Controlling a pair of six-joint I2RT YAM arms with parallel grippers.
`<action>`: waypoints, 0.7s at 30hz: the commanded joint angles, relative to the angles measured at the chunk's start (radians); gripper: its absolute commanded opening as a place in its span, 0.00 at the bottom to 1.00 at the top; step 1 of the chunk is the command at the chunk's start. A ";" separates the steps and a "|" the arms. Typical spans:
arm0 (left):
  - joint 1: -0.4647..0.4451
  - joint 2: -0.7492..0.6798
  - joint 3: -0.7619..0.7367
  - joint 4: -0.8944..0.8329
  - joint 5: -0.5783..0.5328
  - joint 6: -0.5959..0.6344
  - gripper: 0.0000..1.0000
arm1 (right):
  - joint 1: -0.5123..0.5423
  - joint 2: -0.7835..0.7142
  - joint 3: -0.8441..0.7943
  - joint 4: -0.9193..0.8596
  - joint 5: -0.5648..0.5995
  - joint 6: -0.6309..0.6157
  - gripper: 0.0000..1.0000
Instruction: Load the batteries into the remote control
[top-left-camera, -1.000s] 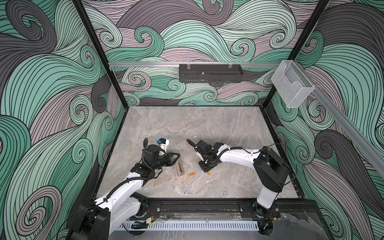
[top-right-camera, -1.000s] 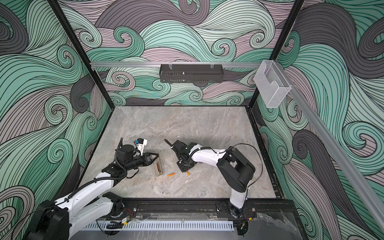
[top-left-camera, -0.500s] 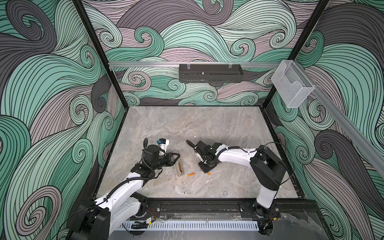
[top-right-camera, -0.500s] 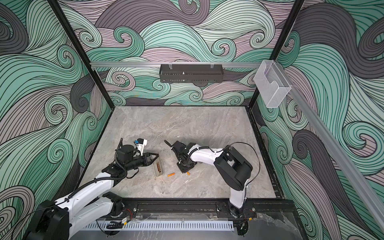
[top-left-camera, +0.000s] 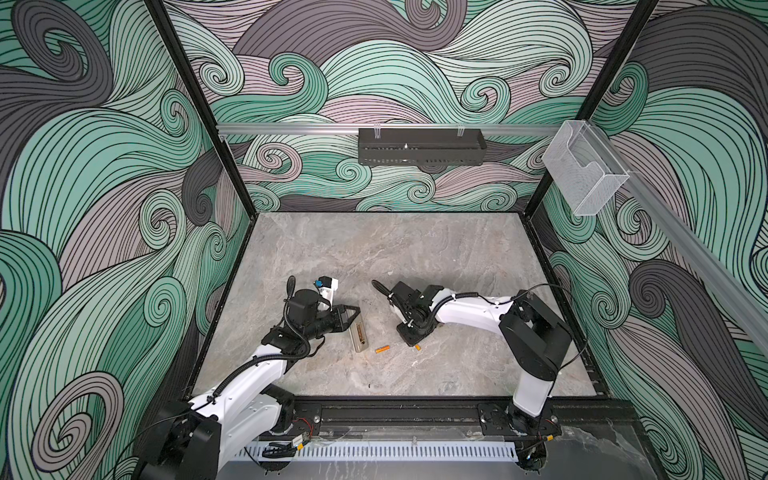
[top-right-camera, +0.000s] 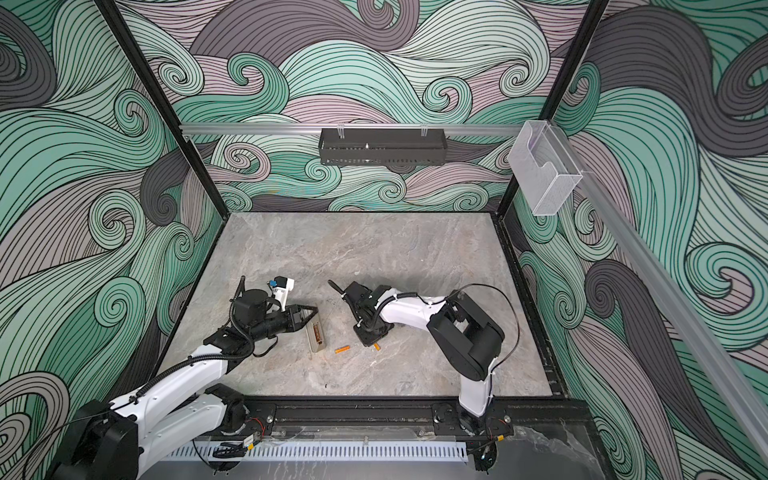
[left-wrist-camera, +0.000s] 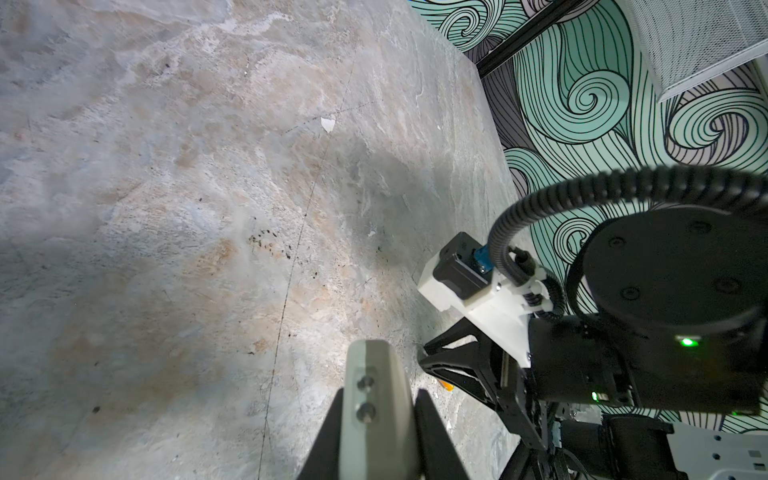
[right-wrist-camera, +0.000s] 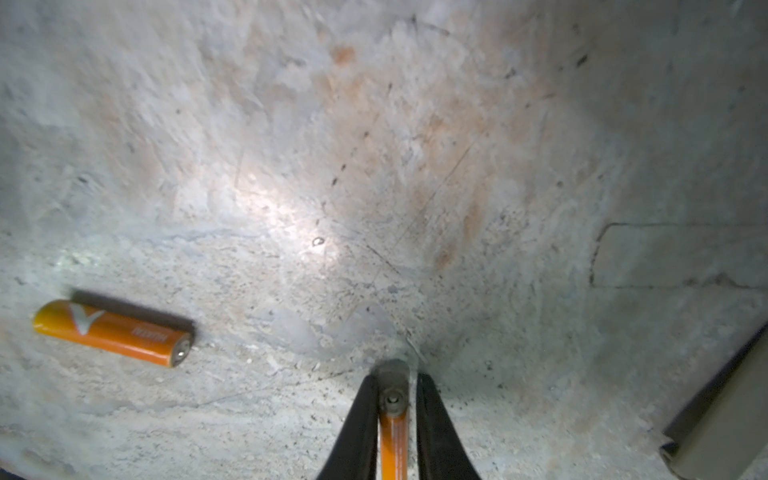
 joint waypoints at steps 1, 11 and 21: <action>0.008 -0.010 0.007 0.024 0.012 -0.004 0.00 | -0.006 0.018 0.015 -0.020 -0.015 -0.009 0.18; 0.009 0.006 0.019 0.026 0.014 -0.004 0.00 | -0.006 -0.001 0.014 -0.020 -0.020 -0.006 0.16; 0.009 0.019 0.031 0.030 0.016 -0.008 0.00 | -0.005 -0.014 0.011 -0.021 -0.024 -0.009 0.14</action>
